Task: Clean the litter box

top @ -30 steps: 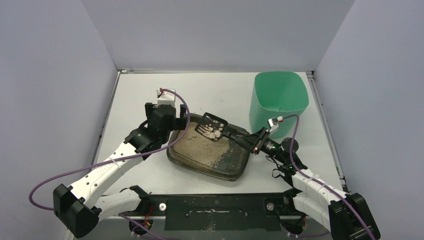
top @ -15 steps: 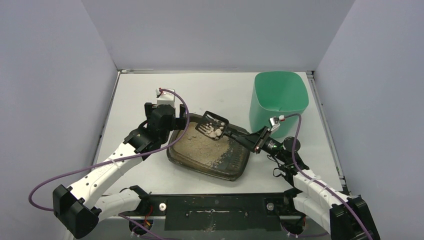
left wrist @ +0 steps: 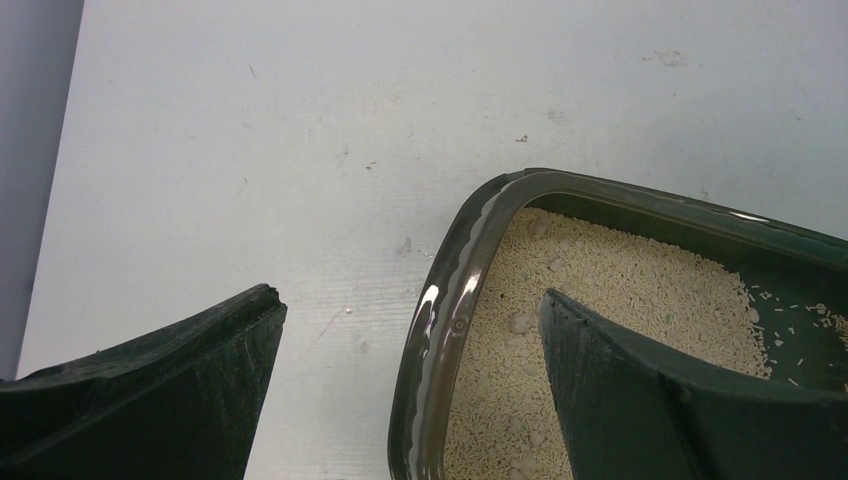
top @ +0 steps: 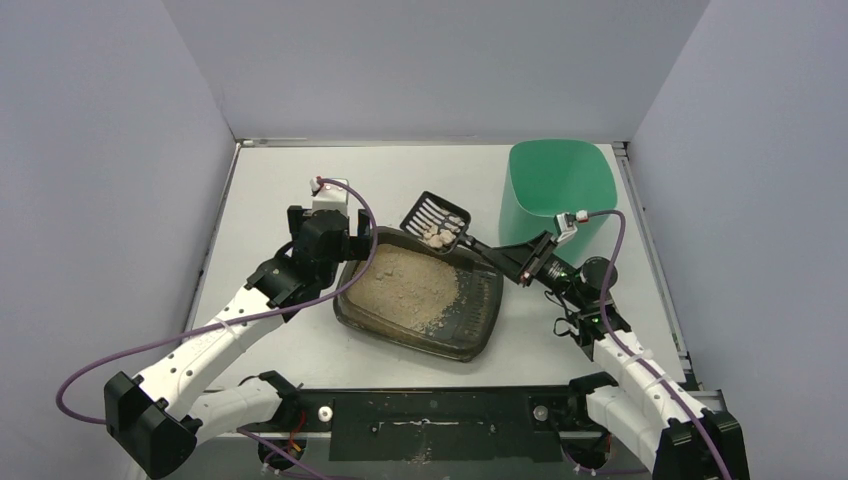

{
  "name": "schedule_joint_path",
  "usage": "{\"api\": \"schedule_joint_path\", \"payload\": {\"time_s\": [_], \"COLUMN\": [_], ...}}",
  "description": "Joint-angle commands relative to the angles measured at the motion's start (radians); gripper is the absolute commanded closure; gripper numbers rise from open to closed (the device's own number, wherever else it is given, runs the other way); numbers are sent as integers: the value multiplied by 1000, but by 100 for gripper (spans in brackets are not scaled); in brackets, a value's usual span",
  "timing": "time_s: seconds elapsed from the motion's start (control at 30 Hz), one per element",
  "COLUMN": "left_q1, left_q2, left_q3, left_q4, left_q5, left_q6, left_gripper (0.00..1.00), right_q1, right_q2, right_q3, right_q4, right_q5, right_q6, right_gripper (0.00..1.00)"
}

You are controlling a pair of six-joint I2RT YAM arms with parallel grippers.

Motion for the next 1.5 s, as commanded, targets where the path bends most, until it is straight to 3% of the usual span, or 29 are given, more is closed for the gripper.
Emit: {"api": "schedule_joint_path", "payload": {"time_s": [0.0, 0.47, 0.9, 1.17, 1.47], "left_q1": [5, 4, 2, -35, -94], "left_q2": [-32, -41, -64, -81, -99], "left_q3": [4, 2, -3, -3, -2], "left_q4": [38, 33, 39, 39, 35], "left_q5": [5, 21, 91, 106, 91], "left_q6": [10, 8, -10, -15, -14], "left_gripper": [3, 3, 3, 3, 3], "right_q1": [-39, -152, -312, -388, -415], "right_q2": [-29, -49, -67, -80, -111], "right_q3": [76, 268, 331, 410, 526], "right_q4": [25, -166, -267, -428, -719], "right_q5": [1, 47, 74, 110, 251], "right_q6": [28, 19, 17, -94, -302], "right_gripper": [100, 100, 100, 100, 100]}}
